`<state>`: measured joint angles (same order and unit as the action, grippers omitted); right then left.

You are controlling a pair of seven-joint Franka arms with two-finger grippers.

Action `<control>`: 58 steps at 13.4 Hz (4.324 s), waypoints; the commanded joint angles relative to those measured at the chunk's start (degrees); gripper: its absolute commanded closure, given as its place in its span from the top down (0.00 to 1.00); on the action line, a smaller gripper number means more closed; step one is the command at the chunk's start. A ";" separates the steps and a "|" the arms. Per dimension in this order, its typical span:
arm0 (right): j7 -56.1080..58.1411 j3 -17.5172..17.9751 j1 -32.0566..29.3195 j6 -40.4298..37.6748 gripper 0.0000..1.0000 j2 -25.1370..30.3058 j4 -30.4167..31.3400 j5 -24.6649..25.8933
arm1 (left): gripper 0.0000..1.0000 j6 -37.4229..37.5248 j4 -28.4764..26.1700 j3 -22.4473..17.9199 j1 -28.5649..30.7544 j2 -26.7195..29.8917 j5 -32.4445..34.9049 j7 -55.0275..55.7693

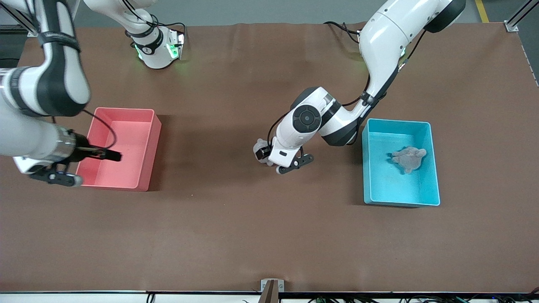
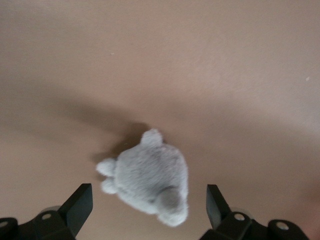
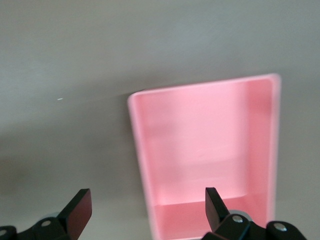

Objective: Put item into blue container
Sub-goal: 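Grasp the second plush with the left gripper while the right gripper withdraws, then carry the second plush into the blue box with the left gripper, then open the left gripper to drop the plush and lift it away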

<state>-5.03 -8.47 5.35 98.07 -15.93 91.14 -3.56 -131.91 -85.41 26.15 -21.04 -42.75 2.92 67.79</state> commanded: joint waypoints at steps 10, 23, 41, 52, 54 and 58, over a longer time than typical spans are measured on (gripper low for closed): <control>6.53 1.53 -6.59 -9.12 1.00 0.72 -8.26 4.44 | 1.00 -3.18 1.73 -3.38 -5.85 -5.33 0.51 2.70; 6.17 1.79 -3.95 -10.00 1.00 0.28 -10.72 2.77 | 0.29 -3.18 1.73 -3.39 -6.11 -6.74 0.33 2.34; 6.26 1.79 -6.23 -11.15 1.00 0.28 -13.27 1.71 | 0.17 22.75 -13.71 -2.95 15.13 25.06 0.60 -35.49; 5.83 1.80 -6.06 -14.66 1.00 0.46 -13.09 1.71 | 0.15 8.42 -34.12 -2.86 29.65 29.74 4.11 -58.82; 5.82 1.88 -5.71 -14.92 1.00 0.54 -13.09 1.71 | 0.15 5.98 -35.43 -2.86 31.15 29.65 4.11 -61.10; 6.08 2.06 -5.88 -15.80 1.00 2.56 -12.04 1.63 | 0.16 1.05 -37.81 -2.86 33.70 27.98 4.11 -63.84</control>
<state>0.79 -6.59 -0.34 83.33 -15.41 78.30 -1.14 -128.65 -121.49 22.85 11.78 -15.15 6.24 5.01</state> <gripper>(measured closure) 0.000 0.833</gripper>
